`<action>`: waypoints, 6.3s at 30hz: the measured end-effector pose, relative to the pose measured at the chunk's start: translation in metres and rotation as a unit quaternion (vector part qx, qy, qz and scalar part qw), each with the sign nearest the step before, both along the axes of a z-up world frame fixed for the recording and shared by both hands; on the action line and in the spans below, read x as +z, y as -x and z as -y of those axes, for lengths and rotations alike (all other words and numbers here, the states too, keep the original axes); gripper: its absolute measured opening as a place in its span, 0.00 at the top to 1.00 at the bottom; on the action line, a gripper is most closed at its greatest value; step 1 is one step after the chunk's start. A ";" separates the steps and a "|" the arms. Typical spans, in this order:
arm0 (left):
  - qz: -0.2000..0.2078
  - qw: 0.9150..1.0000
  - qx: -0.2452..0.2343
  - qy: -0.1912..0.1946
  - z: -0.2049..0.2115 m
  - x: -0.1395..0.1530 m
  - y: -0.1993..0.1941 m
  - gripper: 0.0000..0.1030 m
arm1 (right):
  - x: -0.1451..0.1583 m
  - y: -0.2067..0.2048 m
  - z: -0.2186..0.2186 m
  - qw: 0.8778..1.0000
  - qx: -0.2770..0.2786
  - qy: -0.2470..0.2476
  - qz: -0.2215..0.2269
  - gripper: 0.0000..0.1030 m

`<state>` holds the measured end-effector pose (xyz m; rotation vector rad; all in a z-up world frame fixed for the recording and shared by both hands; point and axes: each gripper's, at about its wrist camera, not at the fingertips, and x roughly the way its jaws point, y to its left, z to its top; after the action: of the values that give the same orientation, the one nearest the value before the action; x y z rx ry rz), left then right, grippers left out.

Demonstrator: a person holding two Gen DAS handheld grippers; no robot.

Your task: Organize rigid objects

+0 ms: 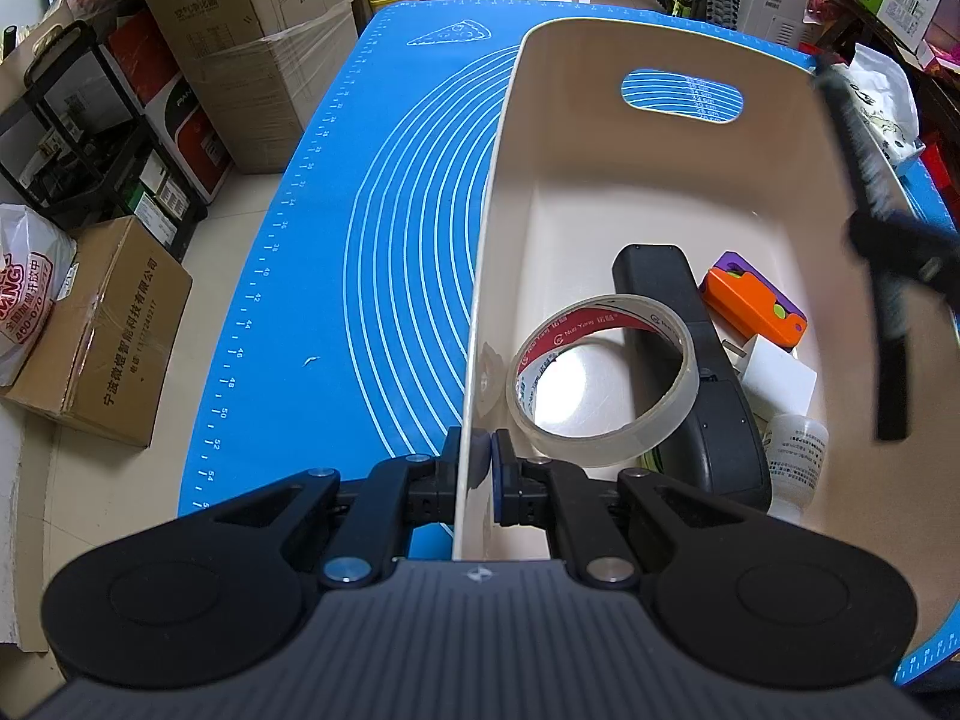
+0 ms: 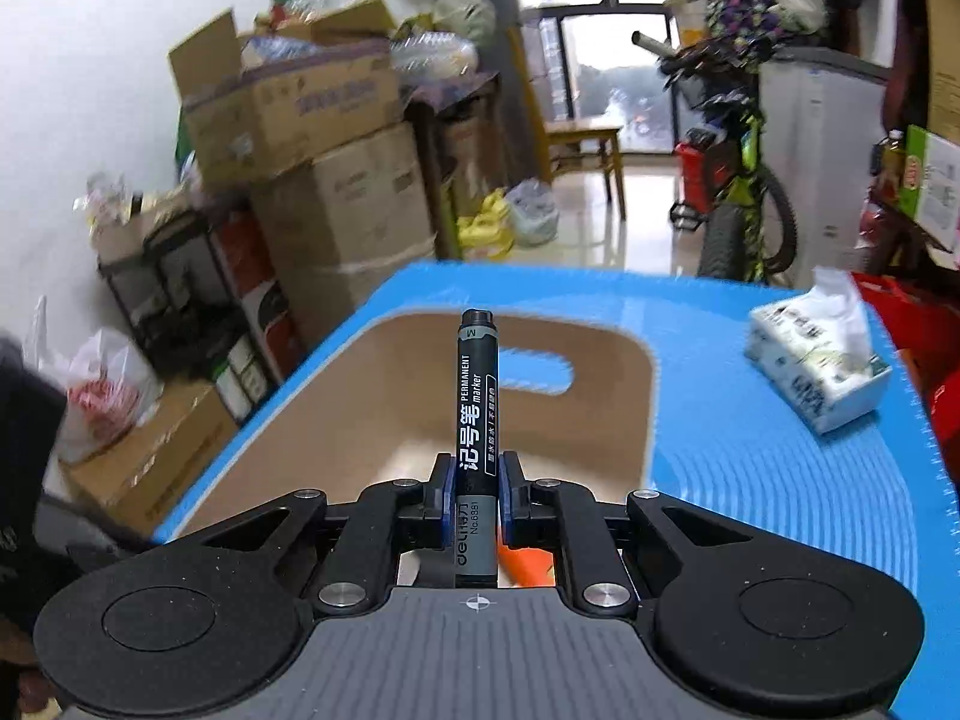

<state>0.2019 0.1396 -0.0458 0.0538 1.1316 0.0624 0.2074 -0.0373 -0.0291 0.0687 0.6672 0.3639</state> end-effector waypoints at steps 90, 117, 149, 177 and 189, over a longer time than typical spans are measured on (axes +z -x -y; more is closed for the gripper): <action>0.002 1.000 -0.001 -0.012 0.006 -0.002 -0.001 0.89 | -0.091 0.023 0.110 0.974 0.137 0.178 -0.011 0.63; 0.000 1.000 0.001 -0.010 0.007 -0.003 -0.001 0.89 | 0.015 0.030 0.094 0.970 0.121 0.143 0.155 0.64; 0.000 1.000 0.001 -0.010 0.006 -0.003 -0.002 0.89 | -0.035 -0.011 -0.019 0.984 0.125 0.124 -0.028 0.60; 0.120 0.993 -0.023 0.004 0.044 0.087 0.089 0.32 | 0.049 0.094 0.066 1.000 -0.009 0.020 -0.009 0.05; 0.140 0.990 -0.022 -0.005 0.058 0.117 0.154 0.30 | 0.069 0.176 0.090 0.999 -0.048 0.013 0.005 0.03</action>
<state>0.0483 0.0816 0.0708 0.0777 0.8493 0.0345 0.0310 -0.1278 0.0404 0.0742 0.6552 0.2624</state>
